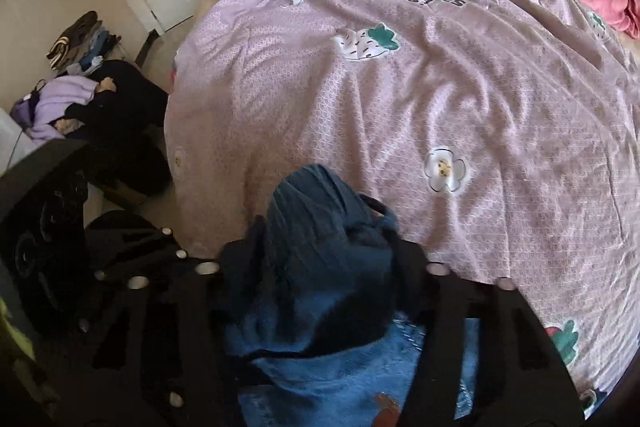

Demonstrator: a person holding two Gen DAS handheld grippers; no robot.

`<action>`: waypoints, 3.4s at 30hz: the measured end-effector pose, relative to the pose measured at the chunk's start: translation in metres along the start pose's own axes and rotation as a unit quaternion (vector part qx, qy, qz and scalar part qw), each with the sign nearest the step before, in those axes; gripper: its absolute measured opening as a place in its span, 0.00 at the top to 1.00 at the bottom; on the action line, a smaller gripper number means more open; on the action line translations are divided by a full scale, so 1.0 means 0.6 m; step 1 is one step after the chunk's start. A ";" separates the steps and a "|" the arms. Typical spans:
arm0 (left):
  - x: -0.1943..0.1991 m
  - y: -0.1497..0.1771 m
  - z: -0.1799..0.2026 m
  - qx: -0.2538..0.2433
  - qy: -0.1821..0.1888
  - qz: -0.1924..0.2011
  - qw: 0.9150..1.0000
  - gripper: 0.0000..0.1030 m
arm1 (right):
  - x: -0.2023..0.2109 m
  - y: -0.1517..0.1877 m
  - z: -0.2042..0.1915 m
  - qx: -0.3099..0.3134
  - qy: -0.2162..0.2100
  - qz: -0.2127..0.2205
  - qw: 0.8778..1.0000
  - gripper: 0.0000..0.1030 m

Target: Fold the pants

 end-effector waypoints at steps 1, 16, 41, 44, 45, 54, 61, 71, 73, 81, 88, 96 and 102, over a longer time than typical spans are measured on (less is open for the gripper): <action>0.004 0.001 0.000 0.003 0.005 0.001 1.000 0.22 | 0.013 0.002 0.006 -0.010 -0.010 0.011 1.000 0.68; -0.016 0.009 0.078 0.010 0.103 -0.021 0.994 0.06 | 0.190 0.074 0.089 -0.091 -0.097 0.137 0.982 0.71; -0.129 0.105 0.306 -0.208 0.084 -0.136 0.965 0.08 | 0.306 0.339 0.245 -0.271 0.058 0.166 0.946 0.27; -0.134 0.117 0.305 -0.213 0.073 -0.141 0.964 0.08 | 0.282 0.340 0.232 -0.262 0.068 0.145 0.952 0.27; -0.134 0.118 0.305 -0.216 0.070 -0.142 0.963 0.08 | 0.272 0.341 0.231 -0.262 0.076 0.134 0.953 0.27; -0.112 0.125 0.318 -0.226 0.067 -0.133 0.963 0.05 | 0.247 0.377 0.248 -0.286 0.142 0.087 0.944 0.27; -0.050 0.086 0.297 -0.216 0.022 -0.081 0.973 0.04 | 0.333 0.380 0.209 -0.258 0.168 0.155 0.939 0.16; 0.003 0.011 0.227 -0.164 -0.062 -0.014 0.984 0.04 | 0.382 0.376 0.100 -0.146 0.209 0.179 0.950 0.11; 0.010 0.001 0.221 -0.155 -0.061 -0.005 0.986 0.04 | 0.381 0.372 0.072 -0.110 0.214 0.179 0.954 0.11; -0.005 -0.022 0.221 -0.152 -0.055 -0.011 0.987 0.04 | 0.342 0.356 -0.016 -0.014 0.178 0.161 0.971 0.11; -0.048 -0.050 0.227 -0.158 -0.057 -0.036 0.985 0.04 | 0.306 0.343 -0.053 0.026 0.142 0.153 0.978 0.13; -0.116 -0.068 0.242 -0.171 -0.041 -0.083 0.981 0.04 | 0.242 0.332 -0.052 0.077 0.145 0.108 0.981 0.41; -0.159 -0.064 0.247 -0.166 0.001 -0.102 0.981 0.08 | 0.206 0.323 -0.049 0.112 0.145 0.087 0.979 0.82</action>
Point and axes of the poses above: each gripper's, at about its wrist camera, not at the fingertips, and x roughly against the way its jaws point, z to its right, y to its underside, the point moved 4 cm from there along -x, roughly the way its jaws point, and after that the axes turned 11 degrees about y, right-handed, at the moved point
